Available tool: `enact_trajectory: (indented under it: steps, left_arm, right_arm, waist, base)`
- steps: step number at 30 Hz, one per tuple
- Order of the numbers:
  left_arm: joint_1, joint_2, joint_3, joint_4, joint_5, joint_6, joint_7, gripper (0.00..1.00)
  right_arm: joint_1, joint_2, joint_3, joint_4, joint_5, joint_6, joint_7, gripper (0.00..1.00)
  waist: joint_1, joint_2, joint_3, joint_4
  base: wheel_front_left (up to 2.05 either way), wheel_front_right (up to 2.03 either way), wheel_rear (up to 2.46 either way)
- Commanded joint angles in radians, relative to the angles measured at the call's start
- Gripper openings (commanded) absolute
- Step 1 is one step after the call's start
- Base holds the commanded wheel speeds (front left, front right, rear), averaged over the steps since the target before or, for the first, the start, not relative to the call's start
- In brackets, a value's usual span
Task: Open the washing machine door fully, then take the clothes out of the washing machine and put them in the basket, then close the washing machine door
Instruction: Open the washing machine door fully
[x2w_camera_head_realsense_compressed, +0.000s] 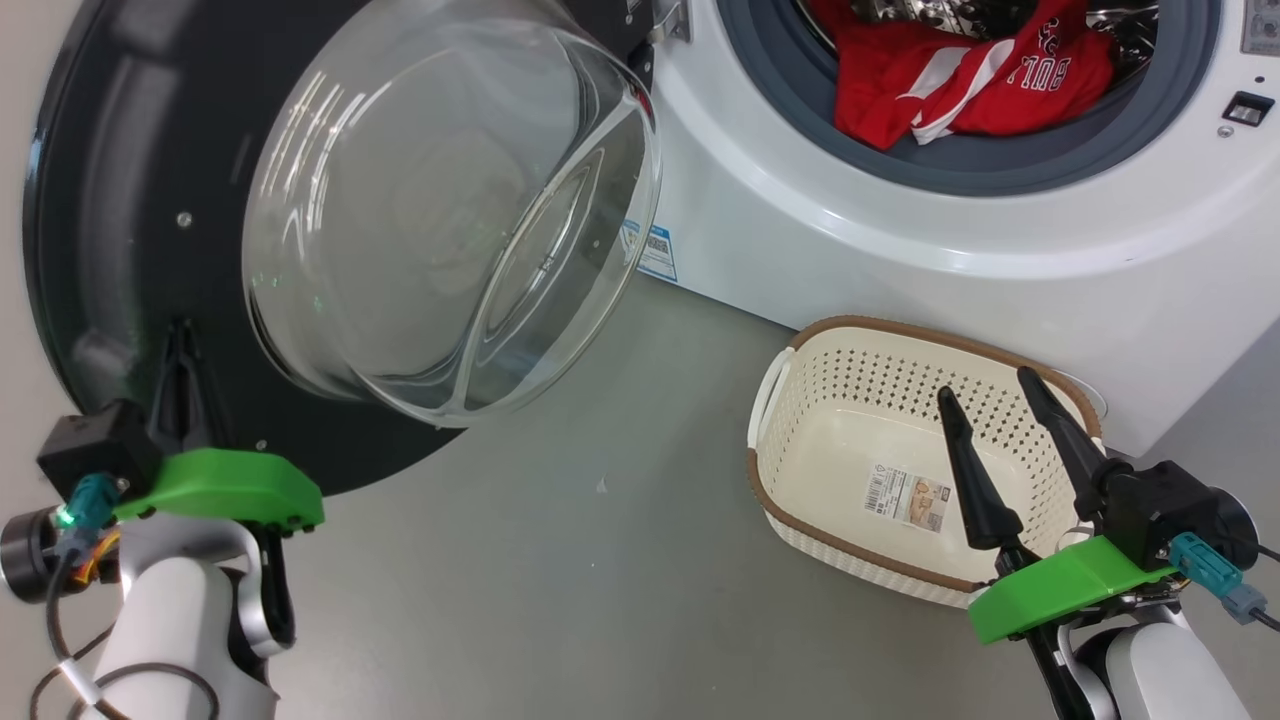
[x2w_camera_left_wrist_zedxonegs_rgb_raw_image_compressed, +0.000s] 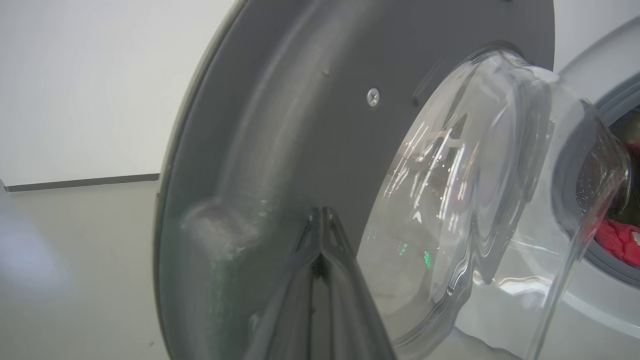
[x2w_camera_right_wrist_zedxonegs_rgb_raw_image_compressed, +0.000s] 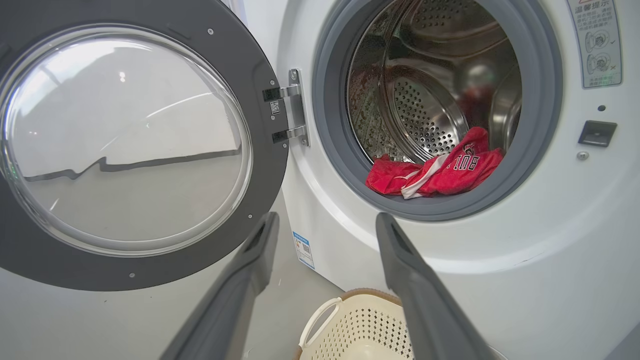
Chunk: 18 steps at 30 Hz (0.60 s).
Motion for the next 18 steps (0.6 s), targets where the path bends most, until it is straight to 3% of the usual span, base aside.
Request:
enact_trajectory:
  steps: [1, 18]
  left_arm:
    - [-0.048, 0.041, 0.058, -0.009, 0.011, -0.004, -0.012, 0.00]
    - [-0.128, 0.010, 0.185, 0.096, 0.074, -0.070, -0.012, 0.00]
  right_arm:
    - [-0.012, 0.003, 0.019, -0.032, -0.005, 0.006, 0.001, 1.00]
    - [-0.010, 0.003, 0.014, -0.072, -0.033, 0.006, 0.034, 1.00]
  waist:
    - [0.0000, 0.0000, 0.000, 0.001]
    - [0.0000, 0.0000, 0.034, -0.002]
  base:
    - [0.00, 0.00, 0.00]
    - [0.00, 0.00, 0.00]
